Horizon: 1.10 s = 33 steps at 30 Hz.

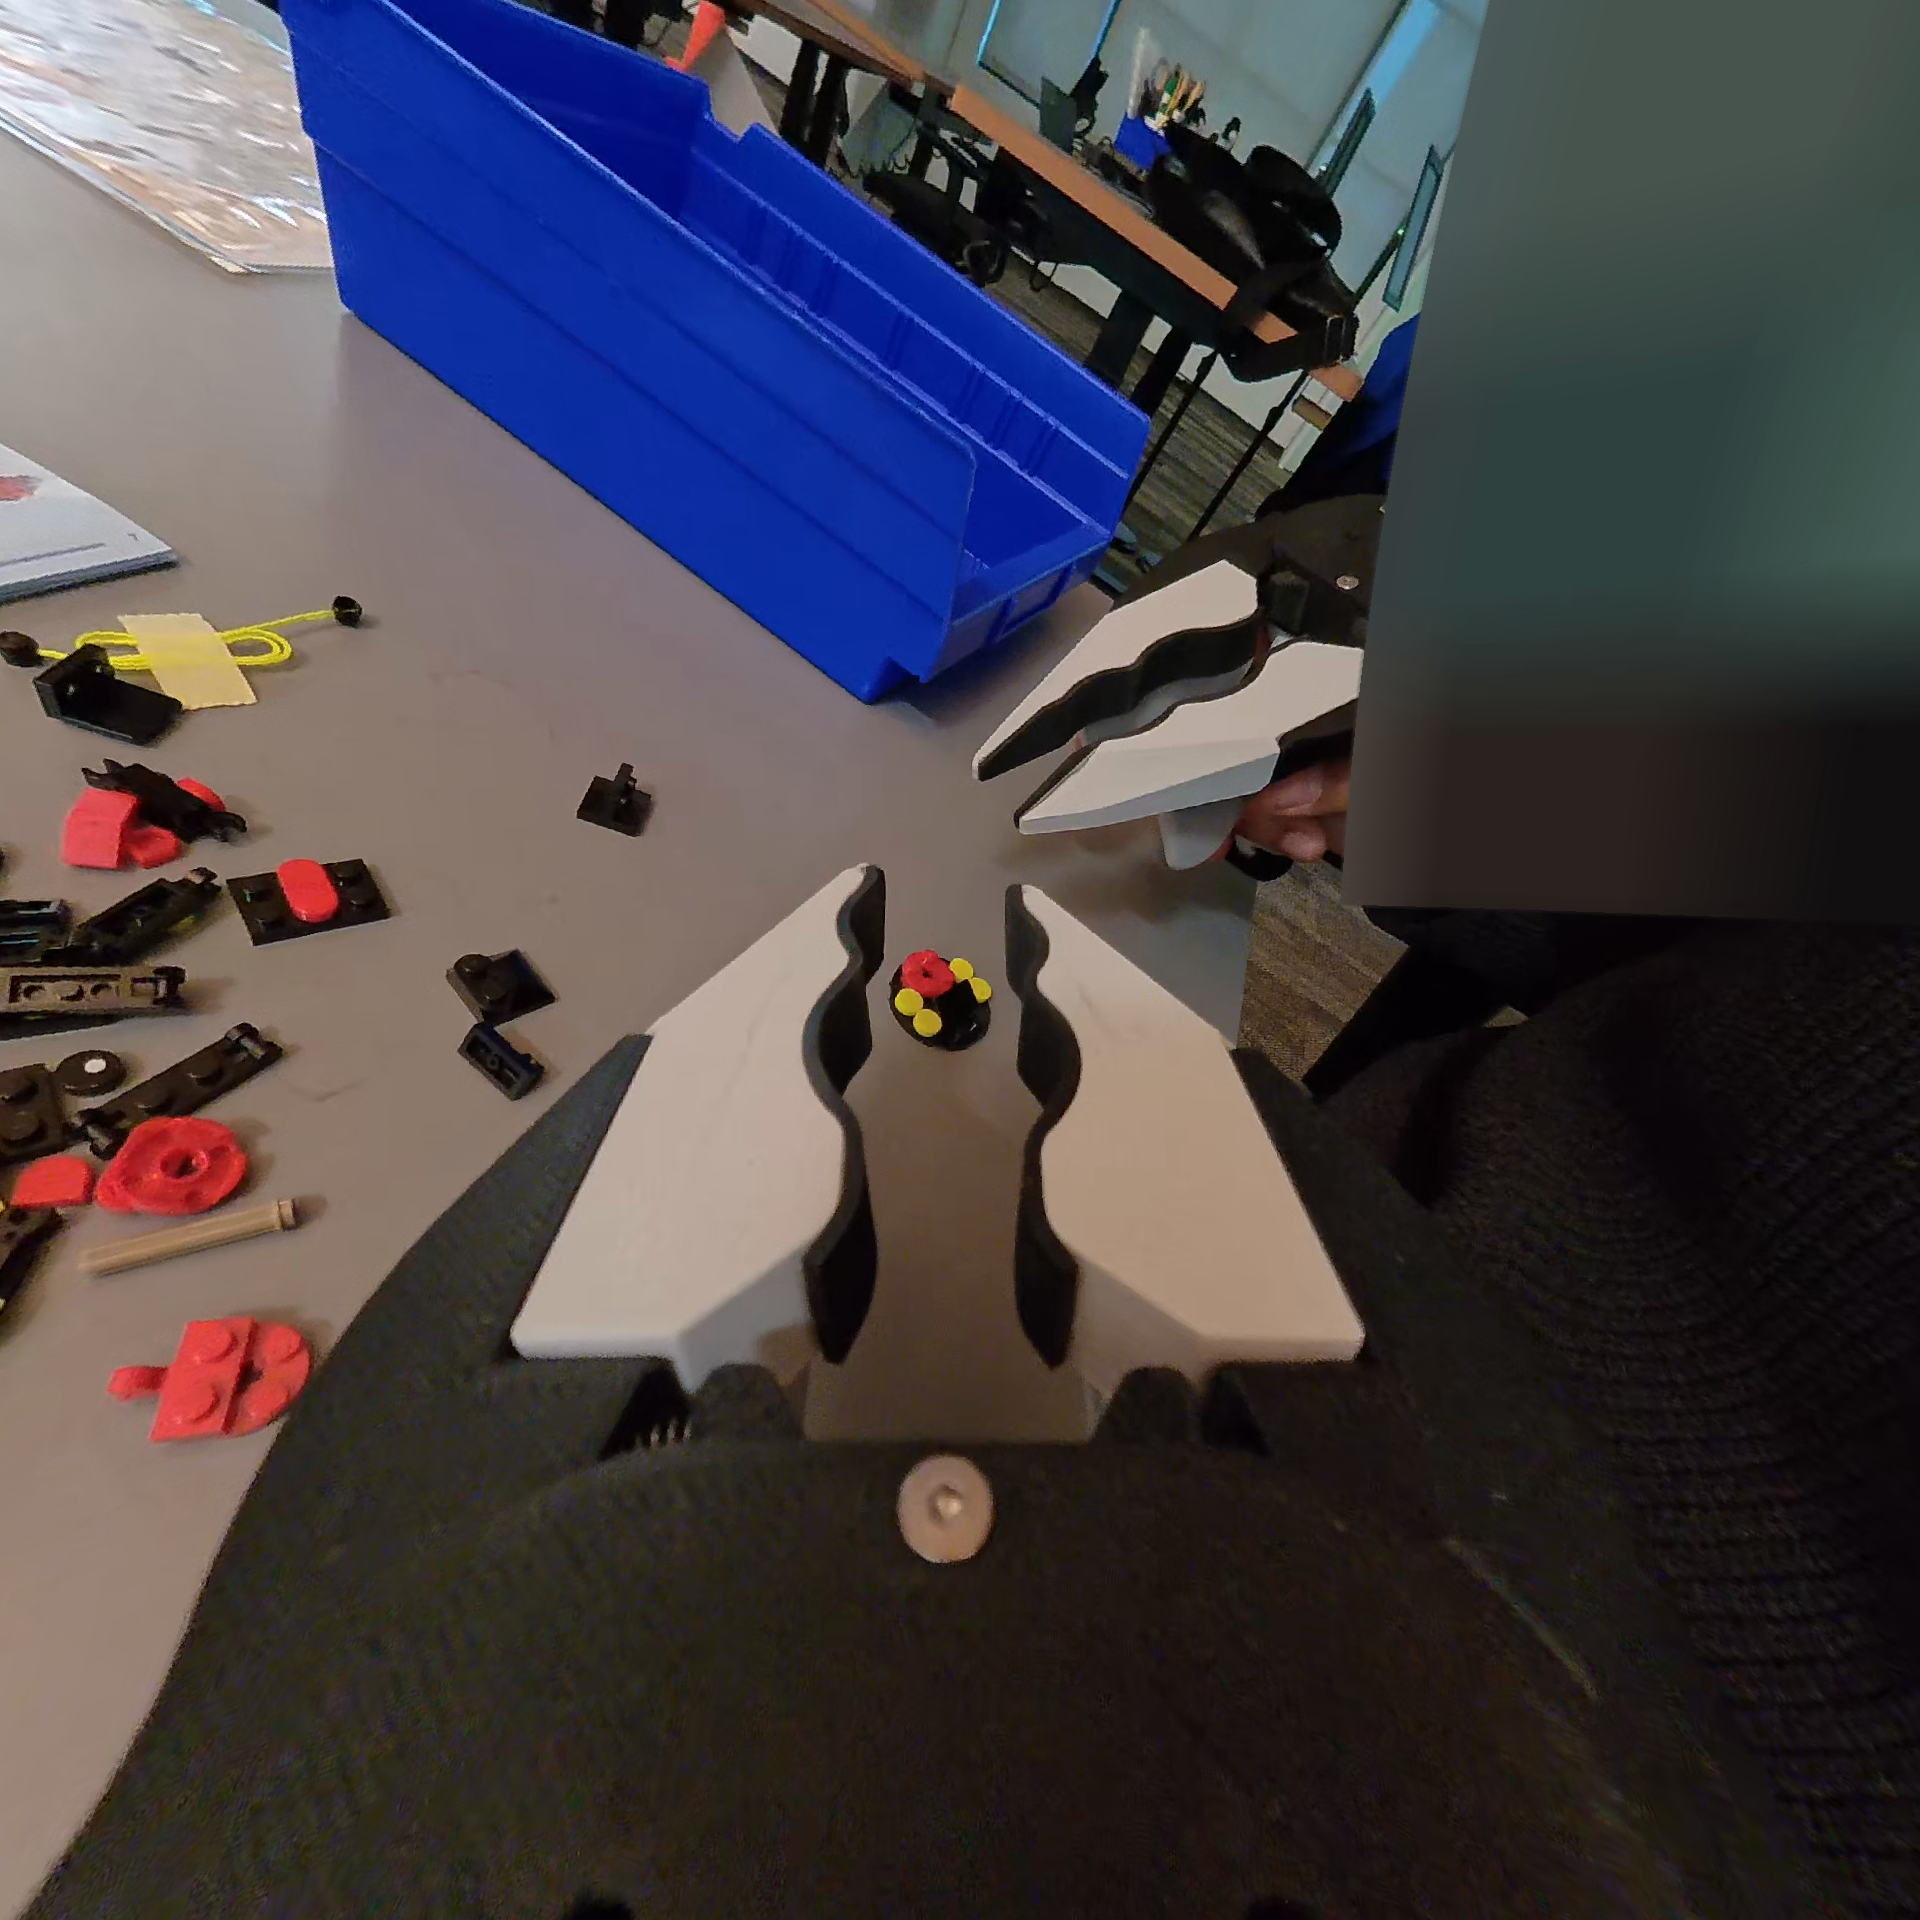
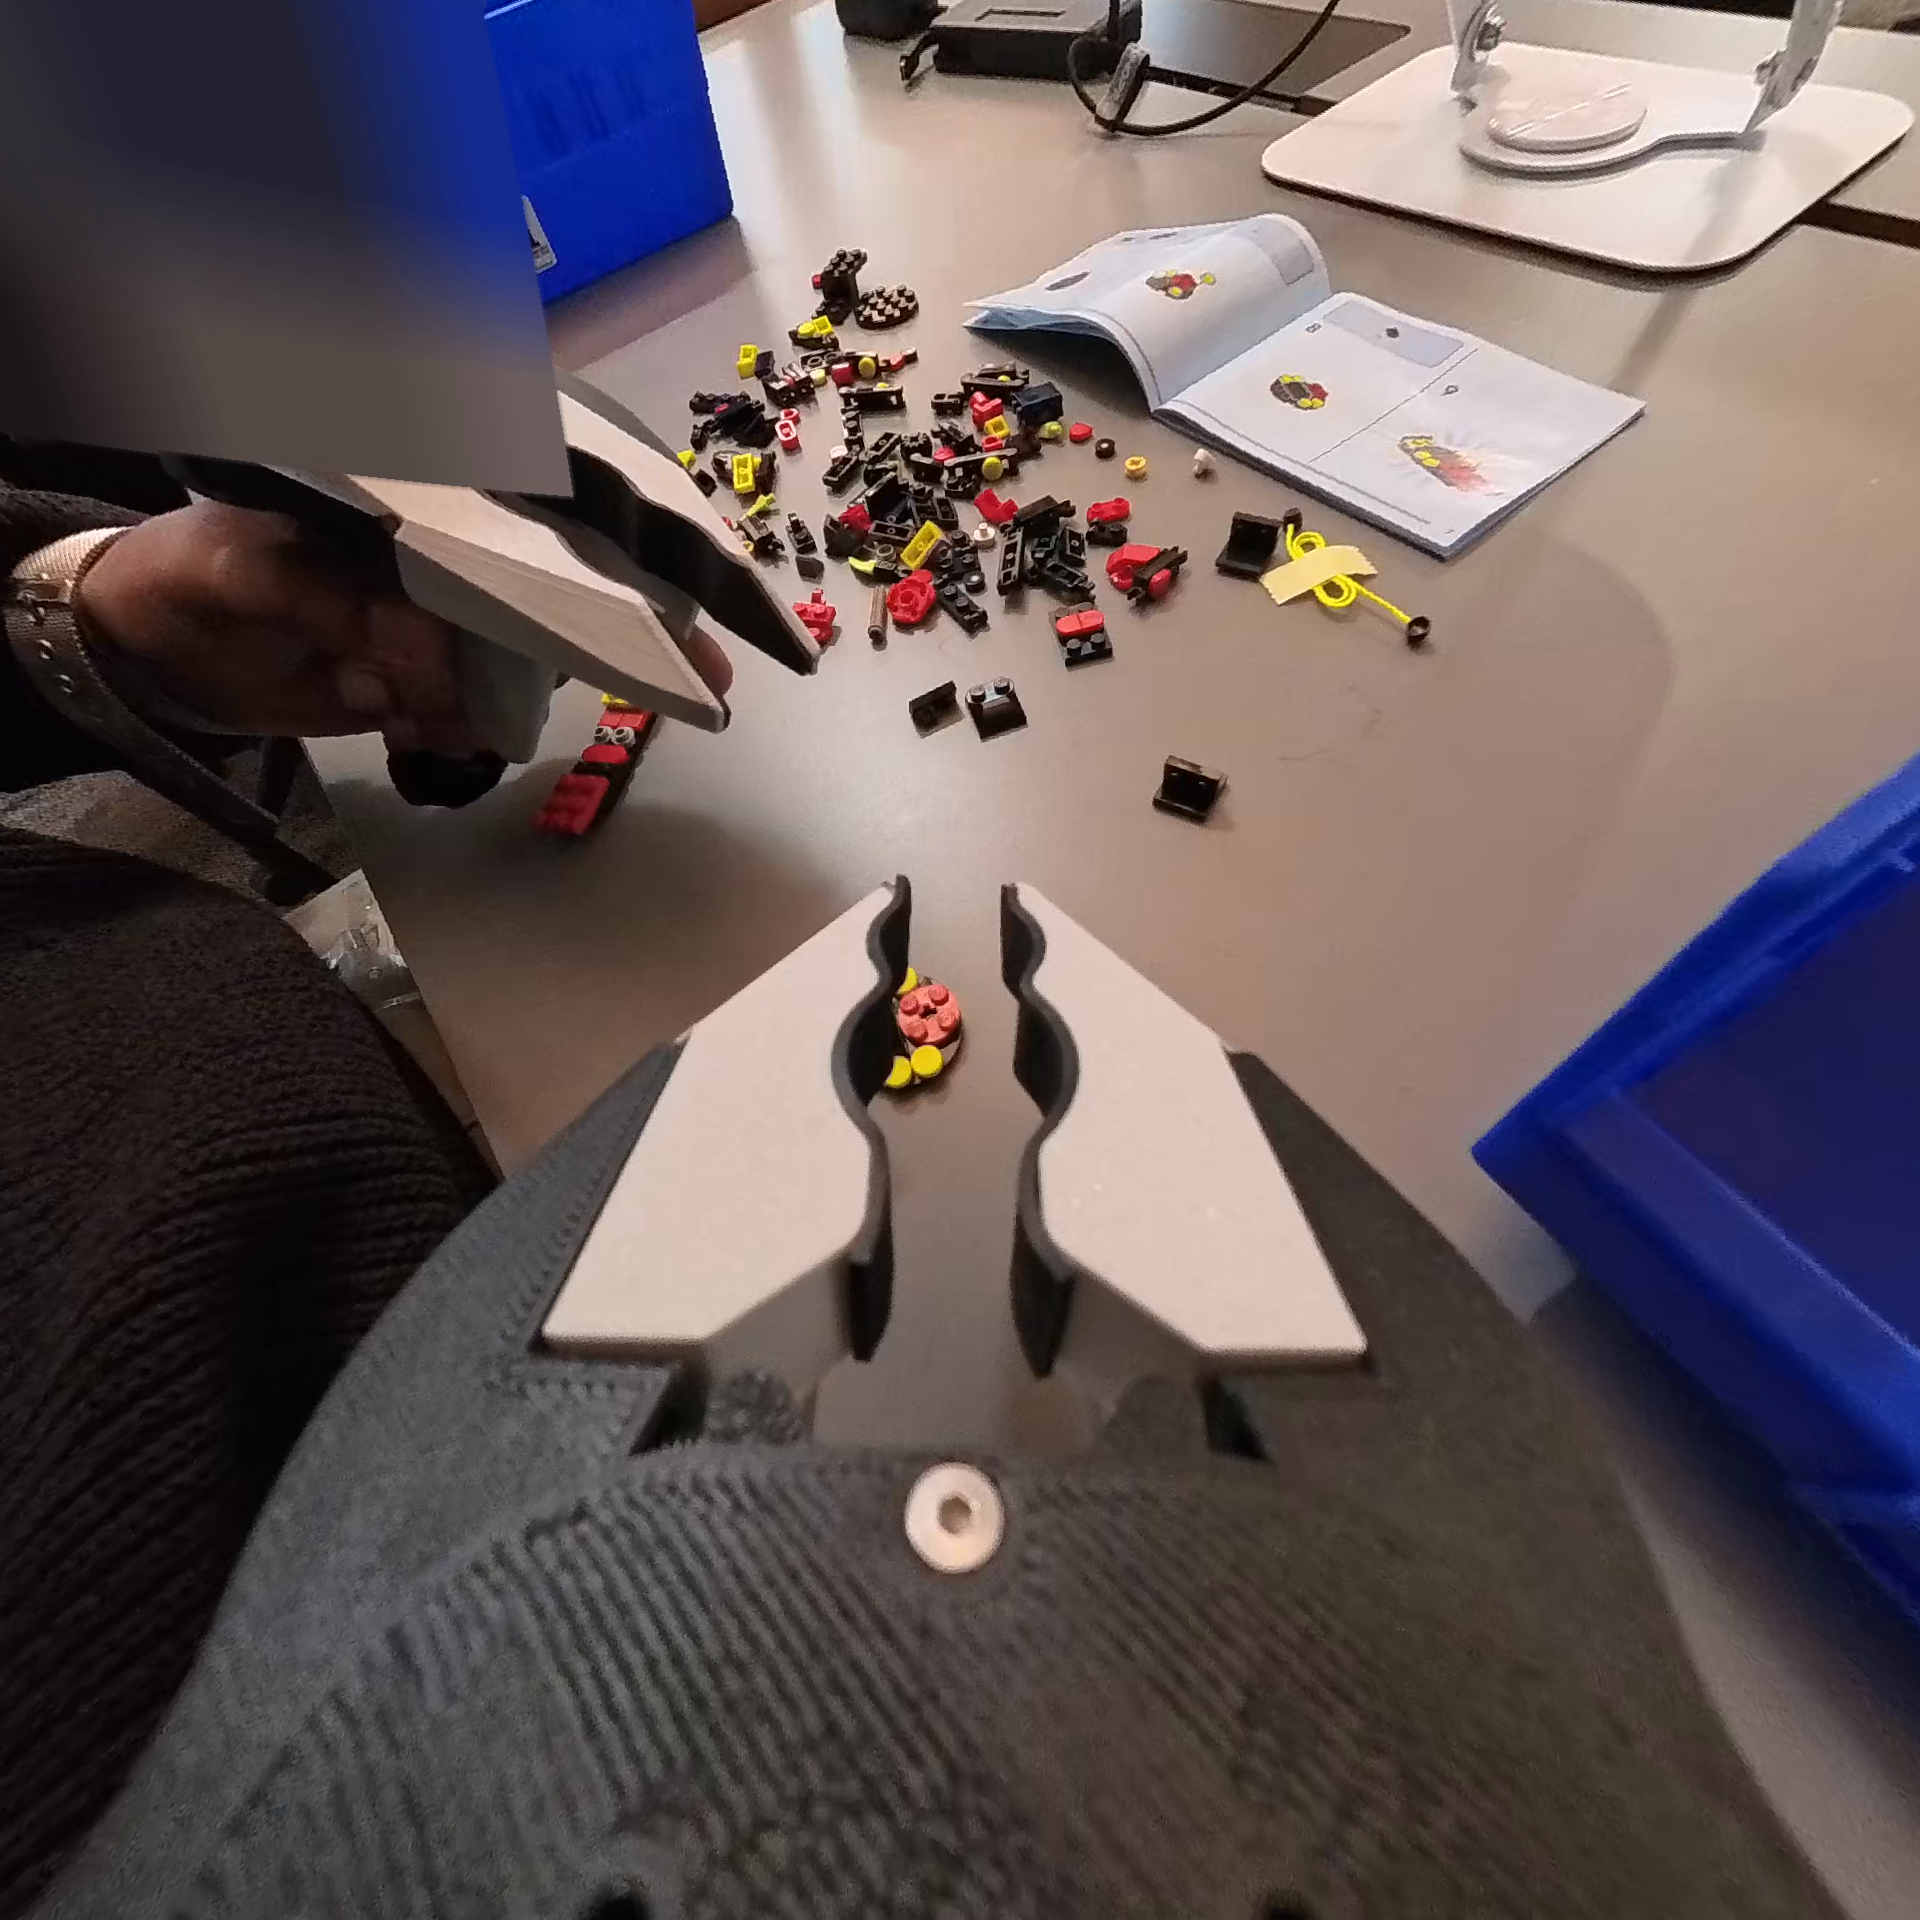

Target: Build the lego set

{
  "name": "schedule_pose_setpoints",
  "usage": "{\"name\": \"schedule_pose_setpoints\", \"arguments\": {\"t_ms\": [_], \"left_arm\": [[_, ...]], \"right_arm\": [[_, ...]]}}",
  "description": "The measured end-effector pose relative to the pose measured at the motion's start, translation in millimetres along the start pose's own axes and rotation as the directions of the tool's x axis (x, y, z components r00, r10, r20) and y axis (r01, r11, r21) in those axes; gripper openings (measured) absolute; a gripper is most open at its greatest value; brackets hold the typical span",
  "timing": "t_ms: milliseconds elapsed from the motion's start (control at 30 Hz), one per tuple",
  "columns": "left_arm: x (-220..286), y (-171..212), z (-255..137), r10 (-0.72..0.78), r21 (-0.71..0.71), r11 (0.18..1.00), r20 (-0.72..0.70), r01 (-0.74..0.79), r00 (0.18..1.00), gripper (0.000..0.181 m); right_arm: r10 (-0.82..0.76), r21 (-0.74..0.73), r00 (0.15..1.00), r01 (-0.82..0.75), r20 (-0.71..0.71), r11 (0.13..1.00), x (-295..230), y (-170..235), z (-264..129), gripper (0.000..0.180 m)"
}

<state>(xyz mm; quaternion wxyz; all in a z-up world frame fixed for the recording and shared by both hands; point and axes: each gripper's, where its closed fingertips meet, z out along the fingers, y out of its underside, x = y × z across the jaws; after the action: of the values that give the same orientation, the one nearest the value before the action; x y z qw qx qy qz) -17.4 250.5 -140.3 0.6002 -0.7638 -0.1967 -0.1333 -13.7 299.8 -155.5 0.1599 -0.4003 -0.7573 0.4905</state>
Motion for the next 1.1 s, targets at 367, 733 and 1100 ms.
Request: {"name": "schedule_pose_setpoints", "arguments": {"t_ms": [367, 733, 1100], "left_arm": [[-3.5, -0.3, 0.2, -0.009, 0.003, 1.000, 0.015, 0.009, 1.000, 0.021], [-5.5, 1.2, 0.7, -0.022, -0.005, 1.000, 0.020, 0.023, 1.000, 0.021], [-8.4, 3.2, 1.2, -0.044, -0.015, 0.999, 0.025, 0.044, 0.999, 0.021]], "right_arm": [[0.001, -0.003, 1.000, -0.001, 0.005, 1.000, -0.4, 0.5, 0.5, 0.015], [0.008, -0.012, 1.000, -0.008, -0.010, 1.000, 3.1, 2.2, 0.8, 0.013], [0.006, -0.029, 1.000, -0.006, 0.003, 1.000, 0.7, 5.2, 2.5, 0.014]]}}
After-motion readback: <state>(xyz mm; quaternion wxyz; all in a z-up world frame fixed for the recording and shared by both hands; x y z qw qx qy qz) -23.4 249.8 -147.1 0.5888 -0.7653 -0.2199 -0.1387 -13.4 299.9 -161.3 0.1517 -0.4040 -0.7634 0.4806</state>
